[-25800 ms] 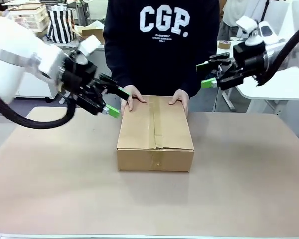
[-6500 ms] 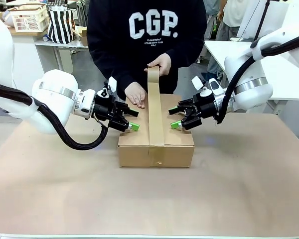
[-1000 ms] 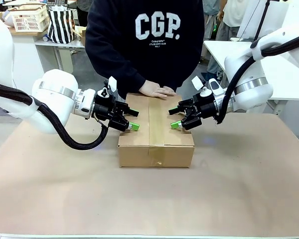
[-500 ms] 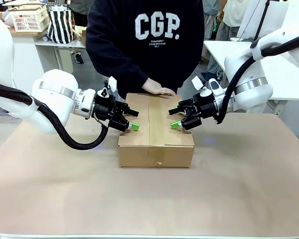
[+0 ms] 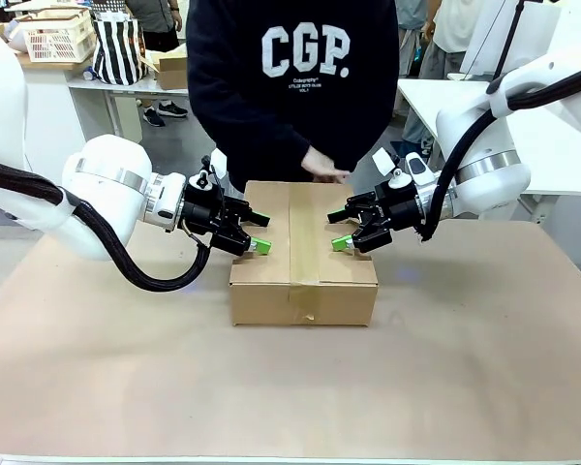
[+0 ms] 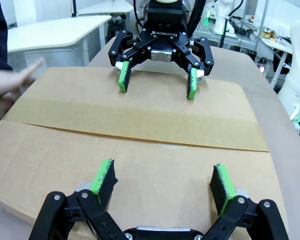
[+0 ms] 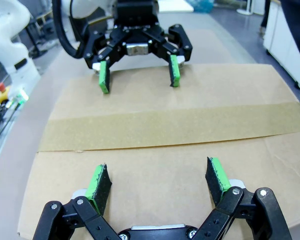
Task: Pack the gift set into the box.
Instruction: Press and hold the closed box until the human finishes sealing it.
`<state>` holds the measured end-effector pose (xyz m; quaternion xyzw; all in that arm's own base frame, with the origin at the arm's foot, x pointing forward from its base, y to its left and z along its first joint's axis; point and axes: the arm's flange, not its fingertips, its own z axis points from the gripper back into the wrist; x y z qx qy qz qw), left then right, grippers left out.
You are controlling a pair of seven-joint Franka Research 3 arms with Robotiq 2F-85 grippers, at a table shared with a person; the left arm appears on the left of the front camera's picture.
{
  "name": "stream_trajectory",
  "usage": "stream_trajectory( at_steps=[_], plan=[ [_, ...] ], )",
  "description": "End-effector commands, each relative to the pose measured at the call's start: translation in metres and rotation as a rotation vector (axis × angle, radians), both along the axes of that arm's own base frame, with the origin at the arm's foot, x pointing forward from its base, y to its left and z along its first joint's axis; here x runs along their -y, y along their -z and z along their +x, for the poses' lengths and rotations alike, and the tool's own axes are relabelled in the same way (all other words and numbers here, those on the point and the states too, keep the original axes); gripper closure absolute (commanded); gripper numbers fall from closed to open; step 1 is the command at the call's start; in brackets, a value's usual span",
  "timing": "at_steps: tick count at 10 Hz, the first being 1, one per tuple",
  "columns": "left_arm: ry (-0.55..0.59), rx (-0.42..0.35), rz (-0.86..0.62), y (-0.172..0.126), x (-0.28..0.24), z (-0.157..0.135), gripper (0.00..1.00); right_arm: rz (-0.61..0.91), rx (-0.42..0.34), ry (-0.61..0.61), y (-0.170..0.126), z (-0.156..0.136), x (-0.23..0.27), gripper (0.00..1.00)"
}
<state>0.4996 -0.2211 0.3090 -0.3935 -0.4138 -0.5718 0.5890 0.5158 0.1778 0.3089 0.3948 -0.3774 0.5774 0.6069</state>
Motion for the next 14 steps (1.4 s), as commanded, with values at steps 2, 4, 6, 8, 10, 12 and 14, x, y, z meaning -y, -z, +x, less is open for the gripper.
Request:
stream_trajectory(
  at_steps=[2,4,6,8,10,12,14],
  plan=[
    [0.005,0.008,0.004,0.0047,-0.0012,-0.0025,0.00,-0.009,0.000,0.003,0.0026,-0.0010,-0.0002,0.00],
    [0.005,0.008,0.004,0.0047,-0.0012,-0.0025,0.00,-0.009,0.000,0.003,0.0026,-0.0010,-0.0002,0.00],
    [0.005,0.008,0.004,0.0047,-0.0012,-0.0025,0.00,-0.009,0.000,0.003,0.0026,-0.0010,-0.0002,0.00],
    [0.005,0.008,0.004,0.0047,-0.0012,-0.0025,0.00,-0.009,0.000,0.003,0.0026,-0.0010,-0.0002,0.00],
    [0.005,0.008,0.004,0.0047,-0.0012,-0.0025,0.00,-0.009,0.000,0.003,0.0026,-0.0010,-0.0002,0.00],
    [0.005,0.008,0.004,0.0047,-0.0012,-0.0025,0.00,-0.009,0.000,0.003,0.0026,-0.0010,-0.0002,0.00],
    [0.005,0.008,0.004,0.0047,-0.0012,-0.0025,0.00,-0.009,0.000,0.003,0.0026,-0.0010,-0.0002,0.00]
  ],
)
